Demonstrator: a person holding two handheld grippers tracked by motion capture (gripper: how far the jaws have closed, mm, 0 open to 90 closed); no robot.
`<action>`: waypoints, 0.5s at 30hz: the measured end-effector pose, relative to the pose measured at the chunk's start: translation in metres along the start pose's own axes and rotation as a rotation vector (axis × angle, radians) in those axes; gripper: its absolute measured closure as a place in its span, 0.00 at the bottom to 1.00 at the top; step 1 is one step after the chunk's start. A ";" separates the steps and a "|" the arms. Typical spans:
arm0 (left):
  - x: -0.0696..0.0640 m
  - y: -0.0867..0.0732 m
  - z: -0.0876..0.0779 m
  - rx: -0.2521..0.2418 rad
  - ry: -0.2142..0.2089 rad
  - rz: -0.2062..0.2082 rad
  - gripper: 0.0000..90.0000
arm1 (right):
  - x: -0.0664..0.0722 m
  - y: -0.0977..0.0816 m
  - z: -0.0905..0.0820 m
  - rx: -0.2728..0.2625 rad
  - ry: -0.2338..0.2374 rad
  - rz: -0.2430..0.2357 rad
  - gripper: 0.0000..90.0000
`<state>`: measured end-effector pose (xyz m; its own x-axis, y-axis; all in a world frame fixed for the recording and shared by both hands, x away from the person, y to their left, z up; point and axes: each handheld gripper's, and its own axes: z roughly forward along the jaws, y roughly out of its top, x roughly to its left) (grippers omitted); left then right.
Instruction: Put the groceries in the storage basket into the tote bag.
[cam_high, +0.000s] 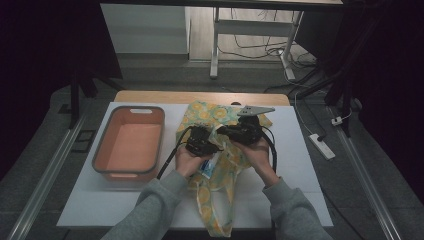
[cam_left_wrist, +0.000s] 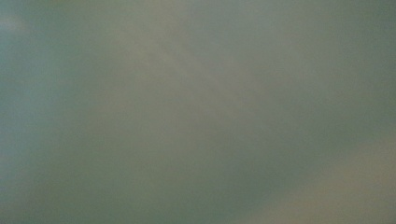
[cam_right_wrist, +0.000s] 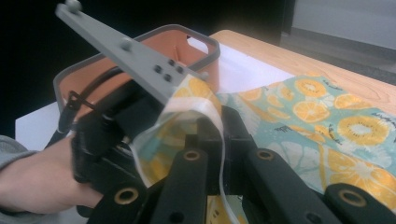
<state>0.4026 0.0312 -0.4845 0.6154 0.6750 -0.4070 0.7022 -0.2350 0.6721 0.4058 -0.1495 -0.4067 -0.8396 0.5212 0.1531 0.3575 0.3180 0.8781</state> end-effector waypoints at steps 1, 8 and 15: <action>0.002 0.000 0.007 0.012 0.012 -0.003 0.83 | -0.001 -0.001 0.000 0.005 -0.006 -0.001 0.98; 0.011 -0.005 0.027 0.072 0.027 -0.013 0.82 | -0.009 -0.007 0.005 0.030 -0.021 0.022 0.98; 0.006 -0.004 0.007 0.039 -0.045 0.024 0.64 | -0.016 -0.010 0.005 0.037 -0.029 0.036 0.98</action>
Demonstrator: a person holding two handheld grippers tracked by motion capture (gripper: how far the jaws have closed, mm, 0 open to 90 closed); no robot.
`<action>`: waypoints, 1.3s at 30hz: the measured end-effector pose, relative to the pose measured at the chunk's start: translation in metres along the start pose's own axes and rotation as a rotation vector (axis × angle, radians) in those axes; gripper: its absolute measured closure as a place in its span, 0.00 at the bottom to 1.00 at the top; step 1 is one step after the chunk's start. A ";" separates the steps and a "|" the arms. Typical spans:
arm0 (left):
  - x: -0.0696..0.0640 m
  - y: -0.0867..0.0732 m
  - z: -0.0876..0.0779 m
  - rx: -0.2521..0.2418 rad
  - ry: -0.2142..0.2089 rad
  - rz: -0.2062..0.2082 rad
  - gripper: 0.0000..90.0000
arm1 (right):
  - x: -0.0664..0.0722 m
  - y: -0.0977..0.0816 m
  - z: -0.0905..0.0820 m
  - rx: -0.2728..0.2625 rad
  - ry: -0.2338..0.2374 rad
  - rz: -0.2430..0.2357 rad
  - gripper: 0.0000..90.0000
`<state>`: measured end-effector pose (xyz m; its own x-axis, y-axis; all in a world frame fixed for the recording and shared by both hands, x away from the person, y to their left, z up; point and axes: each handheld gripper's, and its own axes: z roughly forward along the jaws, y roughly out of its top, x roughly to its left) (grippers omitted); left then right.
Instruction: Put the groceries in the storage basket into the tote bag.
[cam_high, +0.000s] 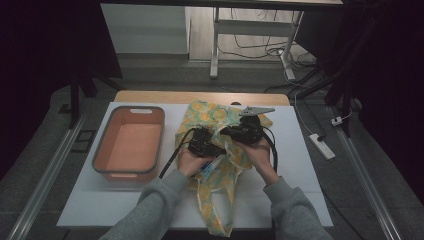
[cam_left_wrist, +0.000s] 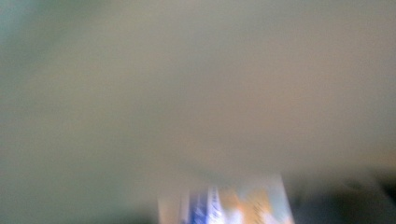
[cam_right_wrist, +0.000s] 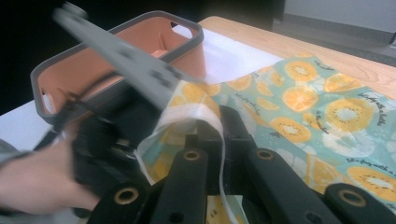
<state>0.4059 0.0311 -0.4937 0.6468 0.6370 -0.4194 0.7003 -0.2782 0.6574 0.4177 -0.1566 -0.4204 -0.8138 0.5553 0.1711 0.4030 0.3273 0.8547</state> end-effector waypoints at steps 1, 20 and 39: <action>0.000 0.000 0.000 0.000 0.000 0.000 0.62 | 0.000 0.000 0.000 0.000 0.000 0.000 0.98; -0.010 -0.057 -0.121 0.041 0.056 0.194 0.46 | -0.002 -0.016 -0.010 0.047 -0.004 0.008 0.98; 0.025 -0.063 -0.151 0.023 0.108 0.141 0.44 | 0.005 -0.029 -0.023 0.052 0.011 -0.049 0.97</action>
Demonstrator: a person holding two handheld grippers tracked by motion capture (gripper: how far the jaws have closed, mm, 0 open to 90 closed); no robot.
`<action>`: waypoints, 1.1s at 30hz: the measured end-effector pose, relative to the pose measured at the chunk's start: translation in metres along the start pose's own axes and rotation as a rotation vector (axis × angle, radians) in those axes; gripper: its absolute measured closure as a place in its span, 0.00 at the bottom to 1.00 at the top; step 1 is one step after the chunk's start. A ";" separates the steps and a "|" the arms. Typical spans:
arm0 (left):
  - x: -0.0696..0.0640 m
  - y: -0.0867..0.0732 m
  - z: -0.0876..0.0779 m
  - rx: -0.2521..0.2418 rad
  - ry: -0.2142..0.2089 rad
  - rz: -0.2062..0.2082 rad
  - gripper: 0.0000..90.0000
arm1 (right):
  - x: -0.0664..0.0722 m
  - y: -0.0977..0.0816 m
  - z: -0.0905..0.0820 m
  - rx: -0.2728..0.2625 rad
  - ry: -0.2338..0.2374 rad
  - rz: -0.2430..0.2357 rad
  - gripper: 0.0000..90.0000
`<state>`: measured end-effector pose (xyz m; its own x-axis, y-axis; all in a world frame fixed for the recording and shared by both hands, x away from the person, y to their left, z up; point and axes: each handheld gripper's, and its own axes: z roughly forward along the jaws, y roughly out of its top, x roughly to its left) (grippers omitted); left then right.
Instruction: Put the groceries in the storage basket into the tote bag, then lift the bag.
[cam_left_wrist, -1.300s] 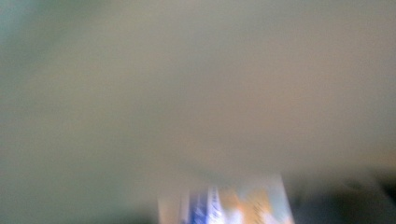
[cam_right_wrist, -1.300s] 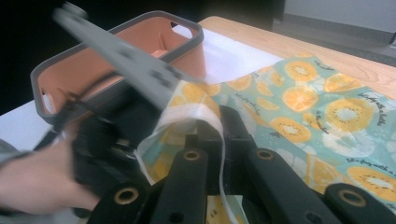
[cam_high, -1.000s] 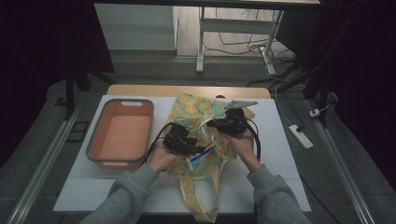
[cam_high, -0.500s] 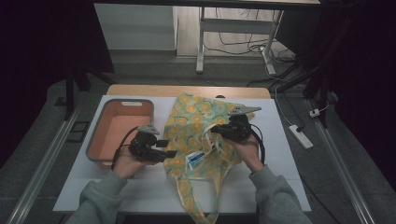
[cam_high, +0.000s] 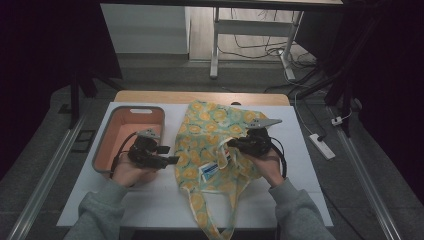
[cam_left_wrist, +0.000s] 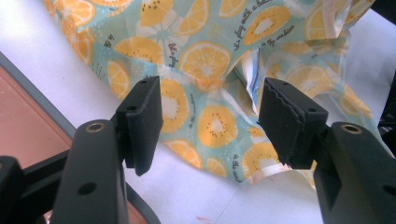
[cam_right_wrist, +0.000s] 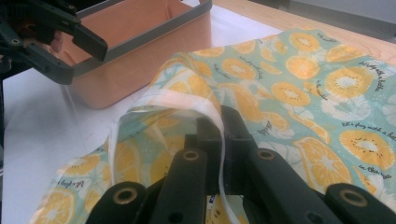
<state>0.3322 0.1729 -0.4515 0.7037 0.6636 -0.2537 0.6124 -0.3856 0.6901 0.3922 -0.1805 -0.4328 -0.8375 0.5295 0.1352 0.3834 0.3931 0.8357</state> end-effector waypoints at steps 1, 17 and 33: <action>-0.001 0.000 0.003 0.012 0.009 0.009 0.44 | 0.000 -0.001 -0.001 -0.004 -0.003 -0.006 0.97; -0.045 0.007 0.060 0.171 0.029 0.156 0.42 | -0.003 -0.006 -0.002 0.005 -0.008 0.002 0.97; -0.045 -0.002 0.115 0.301 0.078 0.149 0.35 | -0.006 -0.008 -0.002 0.016 -0.014 0.009 0.97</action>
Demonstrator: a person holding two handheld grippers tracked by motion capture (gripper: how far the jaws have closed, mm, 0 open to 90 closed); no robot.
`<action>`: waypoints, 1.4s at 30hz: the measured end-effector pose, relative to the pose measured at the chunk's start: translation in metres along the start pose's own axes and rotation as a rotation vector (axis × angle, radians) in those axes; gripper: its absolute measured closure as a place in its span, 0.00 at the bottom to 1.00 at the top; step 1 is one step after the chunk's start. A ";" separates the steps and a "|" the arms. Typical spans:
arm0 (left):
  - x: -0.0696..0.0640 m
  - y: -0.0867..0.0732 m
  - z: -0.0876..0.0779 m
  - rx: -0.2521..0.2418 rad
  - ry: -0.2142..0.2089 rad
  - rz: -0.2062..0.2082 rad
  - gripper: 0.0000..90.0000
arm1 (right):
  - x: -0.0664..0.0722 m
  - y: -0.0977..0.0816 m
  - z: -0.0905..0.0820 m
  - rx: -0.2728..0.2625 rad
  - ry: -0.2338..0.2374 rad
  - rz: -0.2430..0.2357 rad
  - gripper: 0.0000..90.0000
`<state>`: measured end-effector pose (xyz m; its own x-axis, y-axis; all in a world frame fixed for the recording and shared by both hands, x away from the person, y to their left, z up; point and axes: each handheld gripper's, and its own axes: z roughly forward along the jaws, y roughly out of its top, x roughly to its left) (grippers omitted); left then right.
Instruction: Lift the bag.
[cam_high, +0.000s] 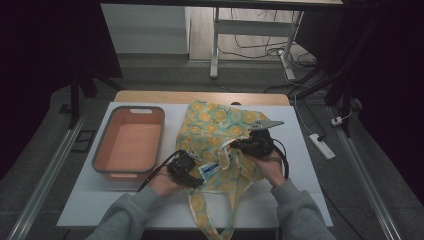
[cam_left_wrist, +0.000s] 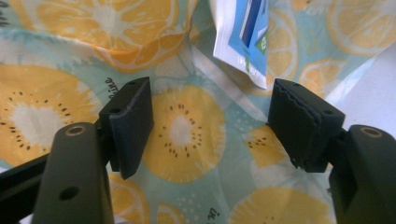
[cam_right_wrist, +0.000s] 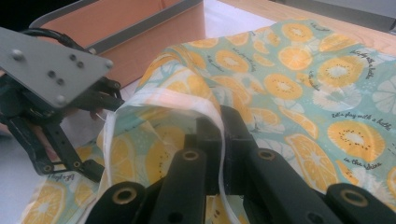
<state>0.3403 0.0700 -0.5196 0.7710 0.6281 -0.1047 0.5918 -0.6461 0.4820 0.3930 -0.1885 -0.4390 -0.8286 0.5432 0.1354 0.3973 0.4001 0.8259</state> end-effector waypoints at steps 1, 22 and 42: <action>0.000 0.000 0.000 0.000 0.000 0.000 0.35 | 0.000 0.000 0.000 0.000 0.000 0.000 0.97; 0.007 -0.011 -0.022 -0.045 -0.025 -0.001 0.99 | -0.003 -0.003 -0.002 0.007 -0.008 0.005 0.97; -0.006 -0.052 -0.073 -0.183 -0.111 -0.013 0.99 | -0.002 -0.031 0.010 0.127 0.055 0.020 0.81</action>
<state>0.2878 0.1313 -0.4800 0.7911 0.5774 -0.2021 0.5566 -0.5424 0.6293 0.3859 -0.1947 -0.4706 -0.8390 0.5122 0.1837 0.4578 0.4818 0.7472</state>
